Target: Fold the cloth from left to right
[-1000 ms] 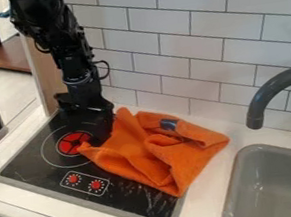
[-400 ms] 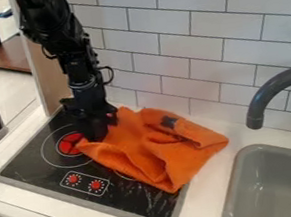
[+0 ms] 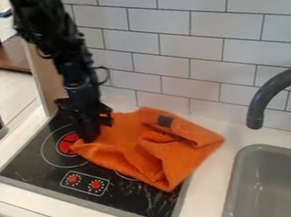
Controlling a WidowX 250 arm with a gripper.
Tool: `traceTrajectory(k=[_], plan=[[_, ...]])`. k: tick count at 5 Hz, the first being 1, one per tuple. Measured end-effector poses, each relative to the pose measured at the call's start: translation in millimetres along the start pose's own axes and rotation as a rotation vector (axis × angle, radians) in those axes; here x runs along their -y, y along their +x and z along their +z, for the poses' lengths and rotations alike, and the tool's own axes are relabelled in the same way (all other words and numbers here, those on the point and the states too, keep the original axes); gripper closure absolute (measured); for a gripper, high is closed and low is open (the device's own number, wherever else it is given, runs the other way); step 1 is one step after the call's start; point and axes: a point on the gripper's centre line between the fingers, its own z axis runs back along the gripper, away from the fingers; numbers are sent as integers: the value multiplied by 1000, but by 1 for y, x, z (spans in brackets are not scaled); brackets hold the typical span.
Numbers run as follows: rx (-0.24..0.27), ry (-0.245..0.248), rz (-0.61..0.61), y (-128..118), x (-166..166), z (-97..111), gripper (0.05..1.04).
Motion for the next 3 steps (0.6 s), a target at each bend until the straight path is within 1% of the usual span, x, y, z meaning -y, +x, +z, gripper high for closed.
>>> traceTrajectory(k=[1,2,3], plan=[[18,27,94,-10,-34,12,1019],[35,18,97,-8,-36,24,1019],[101,7,76,0,-31,53,1019]])
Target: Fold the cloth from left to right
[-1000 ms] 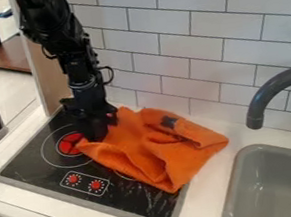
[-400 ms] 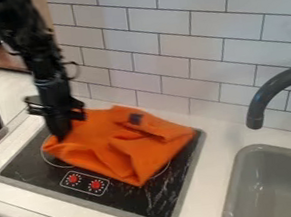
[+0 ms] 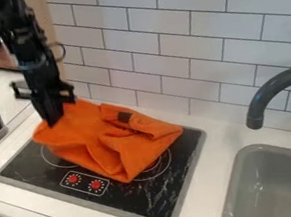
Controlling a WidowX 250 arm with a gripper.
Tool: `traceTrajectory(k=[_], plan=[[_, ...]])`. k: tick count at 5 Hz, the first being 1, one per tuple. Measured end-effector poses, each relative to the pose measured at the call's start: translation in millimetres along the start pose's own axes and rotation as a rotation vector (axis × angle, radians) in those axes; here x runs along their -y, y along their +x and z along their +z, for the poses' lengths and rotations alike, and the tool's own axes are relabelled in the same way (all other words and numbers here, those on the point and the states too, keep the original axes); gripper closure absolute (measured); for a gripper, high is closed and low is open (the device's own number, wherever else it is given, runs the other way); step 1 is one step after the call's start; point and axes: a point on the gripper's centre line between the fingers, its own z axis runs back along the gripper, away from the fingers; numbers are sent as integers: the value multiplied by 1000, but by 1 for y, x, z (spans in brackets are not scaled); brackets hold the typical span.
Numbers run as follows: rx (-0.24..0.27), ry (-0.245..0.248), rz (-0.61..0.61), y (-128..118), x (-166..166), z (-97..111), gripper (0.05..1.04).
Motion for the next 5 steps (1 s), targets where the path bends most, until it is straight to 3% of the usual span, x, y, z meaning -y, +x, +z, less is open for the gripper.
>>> traceTrajectory(k=[1,2,4,5], plan=[[72,-55,-33,7,26,28,1019],[88,-124,-109,8,64,35,1019],[57,-170,-303,-9,131,21,1019],[52,-180,-363,-15,149,9,1019]])
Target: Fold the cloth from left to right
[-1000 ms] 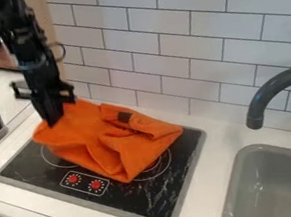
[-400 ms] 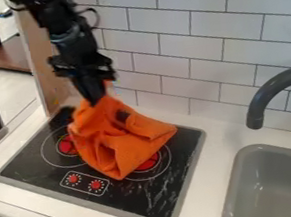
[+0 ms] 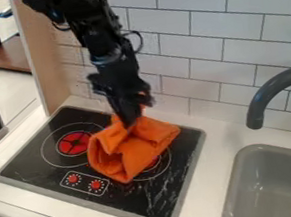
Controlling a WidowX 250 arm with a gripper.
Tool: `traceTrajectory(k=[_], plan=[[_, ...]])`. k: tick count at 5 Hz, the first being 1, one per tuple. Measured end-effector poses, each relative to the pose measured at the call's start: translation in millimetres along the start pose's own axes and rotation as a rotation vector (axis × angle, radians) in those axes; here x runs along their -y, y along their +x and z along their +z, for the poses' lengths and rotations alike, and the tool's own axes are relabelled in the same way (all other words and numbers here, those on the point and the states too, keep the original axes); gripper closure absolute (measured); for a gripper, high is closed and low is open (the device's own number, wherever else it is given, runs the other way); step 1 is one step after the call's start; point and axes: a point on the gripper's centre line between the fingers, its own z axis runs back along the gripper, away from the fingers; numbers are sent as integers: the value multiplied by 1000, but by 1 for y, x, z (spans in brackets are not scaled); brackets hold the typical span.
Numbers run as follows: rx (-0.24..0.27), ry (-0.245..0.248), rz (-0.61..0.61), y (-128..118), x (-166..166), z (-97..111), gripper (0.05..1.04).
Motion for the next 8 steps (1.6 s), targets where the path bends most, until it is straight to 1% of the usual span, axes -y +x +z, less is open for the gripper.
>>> traceTrajectory(k=[1,2,3,4,5,6,7,8], plan=[[-33,-5,-60,-5,16,-26,1019],[-46,6,-74,-7,16,-40,1019],[-78,-13,-112,-11,25,-58,1019],[-76,-7,-117,-11,24,-59,991],[-66,2,-103,-12,24,-56,812],[-47,25,-94,-12,20,-44,536],[-26,34,-87,-11,18,-29,219],[12,59,-93,-6,16,-10,60]])
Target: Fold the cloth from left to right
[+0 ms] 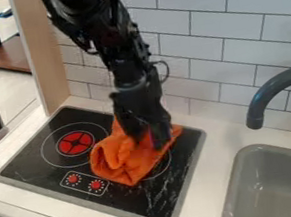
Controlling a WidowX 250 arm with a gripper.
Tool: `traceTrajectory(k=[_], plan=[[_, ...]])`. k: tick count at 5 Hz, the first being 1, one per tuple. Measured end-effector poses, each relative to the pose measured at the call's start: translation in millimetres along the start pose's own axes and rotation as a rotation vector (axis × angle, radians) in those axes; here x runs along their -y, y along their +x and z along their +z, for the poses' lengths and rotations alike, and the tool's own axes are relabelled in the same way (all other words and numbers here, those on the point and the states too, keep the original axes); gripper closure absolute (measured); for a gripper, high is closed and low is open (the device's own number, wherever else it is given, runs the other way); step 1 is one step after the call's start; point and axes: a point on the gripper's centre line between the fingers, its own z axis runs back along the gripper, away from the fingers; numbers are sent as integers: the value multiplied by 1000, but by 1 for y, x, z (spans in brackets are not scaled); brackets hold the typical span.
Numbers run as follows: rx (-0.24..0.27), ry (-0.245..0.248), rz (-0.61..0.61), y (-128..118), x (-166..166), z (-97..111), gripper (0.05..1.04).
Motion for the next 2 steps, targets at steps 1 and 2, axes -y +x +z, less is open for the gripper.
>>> traceTrajectory(k=[1,2], plan=[[46,27,5,4,-6,21,80],[87,30,2,9,-6,39,85]])
